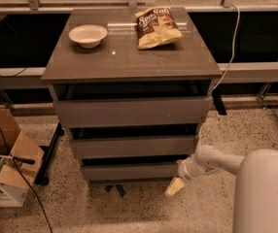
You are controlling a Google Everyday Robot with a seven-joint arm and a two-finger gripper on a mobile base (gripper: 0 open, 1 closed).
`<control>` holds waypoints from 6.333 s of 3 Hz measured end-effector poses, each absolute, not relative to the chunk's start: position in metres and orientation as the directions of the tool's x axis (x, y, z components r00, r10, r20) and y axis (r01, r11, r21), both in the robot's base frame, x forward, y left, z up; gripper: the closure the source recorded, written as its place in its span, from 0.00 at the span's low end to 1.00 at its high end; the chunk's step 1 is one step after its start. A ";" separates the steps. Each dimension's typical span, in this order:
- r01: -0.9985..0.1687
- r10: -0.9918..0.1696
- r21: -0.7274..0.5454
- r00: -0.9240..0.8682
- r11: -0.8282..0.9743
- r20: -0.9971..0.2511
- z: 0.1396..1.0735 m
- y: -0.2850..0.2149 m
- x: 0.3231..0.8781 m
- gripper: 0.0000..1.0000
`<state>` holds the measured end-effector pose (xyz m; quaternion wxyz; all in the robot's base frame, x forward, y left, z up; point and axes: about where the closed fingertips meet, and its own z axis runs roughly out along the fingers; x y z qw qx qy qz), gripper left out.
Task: Open bottom drawer
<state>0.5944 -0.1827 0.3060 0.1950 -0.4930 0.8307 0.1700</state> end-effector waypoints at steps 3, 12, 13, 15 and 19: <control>-0.873 -0.771 0.029 -0.445 0.487 -0.457 0.223 -0.168 0.644 0.00; -0.866 -0.721 0.134 -0.478 0.481 -0.502 0.203 -0.148 0.655 0.50; -0.860 -0.745 0.158 -0.501 0.485 -0.441 0.198 -0.154 0.629 0.27; -0.841 -0.743 0.185 -0.537 0.508 -0.399 0.197 -0.162 0.599 0.49; -0.828 -0.735 0.206 -0.559 0.522 -0.384 0.195 -0.164 0.585 0.56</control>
Offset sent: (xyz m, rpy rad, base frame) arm 0.0565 0.0049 -0.0972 -0.1031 -0.0409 -0.0503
